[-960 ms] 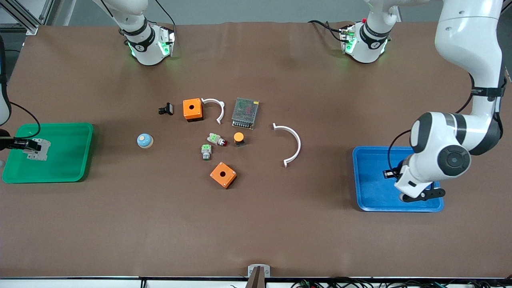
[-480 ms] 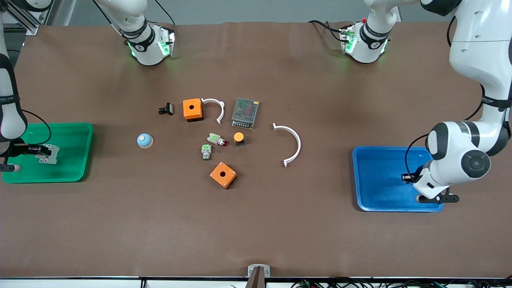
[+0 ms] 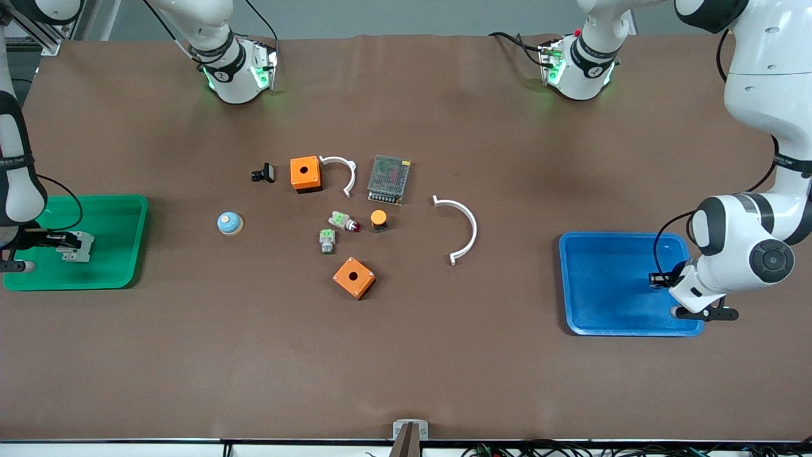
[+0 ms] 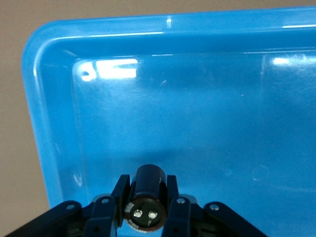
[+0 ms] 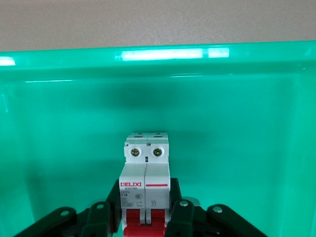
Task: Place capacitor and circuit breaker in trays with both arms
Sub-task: 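Open the left gripper over the blue tray while the right gripper releases the breaker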
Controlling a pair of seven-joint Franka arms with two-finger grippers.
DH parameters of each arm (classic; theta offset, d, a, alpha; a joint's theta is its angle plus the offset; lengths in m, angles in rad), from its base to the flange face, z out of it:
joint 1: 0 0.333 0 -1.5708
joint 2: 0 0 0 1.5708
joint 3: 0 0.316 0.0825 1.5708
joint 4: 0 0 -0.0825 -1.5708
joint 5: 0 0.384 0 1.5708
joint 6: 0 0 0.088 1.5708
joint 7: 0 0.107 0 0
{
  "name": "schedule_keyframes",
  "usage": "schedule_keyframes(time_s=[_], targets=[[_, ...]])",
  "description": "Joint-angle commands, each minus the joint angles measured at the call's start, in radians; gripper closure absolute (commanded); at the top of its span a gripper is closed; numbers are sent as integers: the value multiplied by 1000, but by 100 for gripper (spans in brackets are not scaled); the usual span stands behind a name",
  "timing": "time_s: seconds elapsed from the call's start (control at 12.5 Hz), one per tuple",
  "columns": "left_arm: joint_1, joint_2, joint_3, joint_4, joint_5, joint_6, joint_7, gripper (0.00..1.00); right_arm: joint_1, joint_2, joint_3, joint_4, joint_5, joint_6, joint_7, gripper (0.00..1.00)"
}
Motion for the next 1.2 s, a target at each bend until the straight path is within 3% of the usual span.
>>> schedule_keyframes(time_s=[0.0, 0.08, 0.32, 0.56, 0.72, 1.12], targets=[[3, -9, -8, -1, 5, 1, 10, 0, -22, 2, 20, -2, -19, 7, -8, 43], [2, -25, -9, 1, 5, -6, 12, 0, -21, 1, 20, -1, -19, 4, -6, 0], [-3, -132, -66, 28, 3, -127, -2, 0, -8, -83, 23, 10, -19, -79, -1, 0], [-6, -221, -133, 173, -11, -357, -10, 0, 28, -253, 28, 21, -5, -264, 17, 0], [0, -273, -138, 252, -69, -506, -48, 0, 82, -359, 30, 19, -3, -393, 118, 0], [2, -495, -138, 255, -144, -667, -106, 0, 241, -528, 30, -7, 47, -575, 307, 0]])
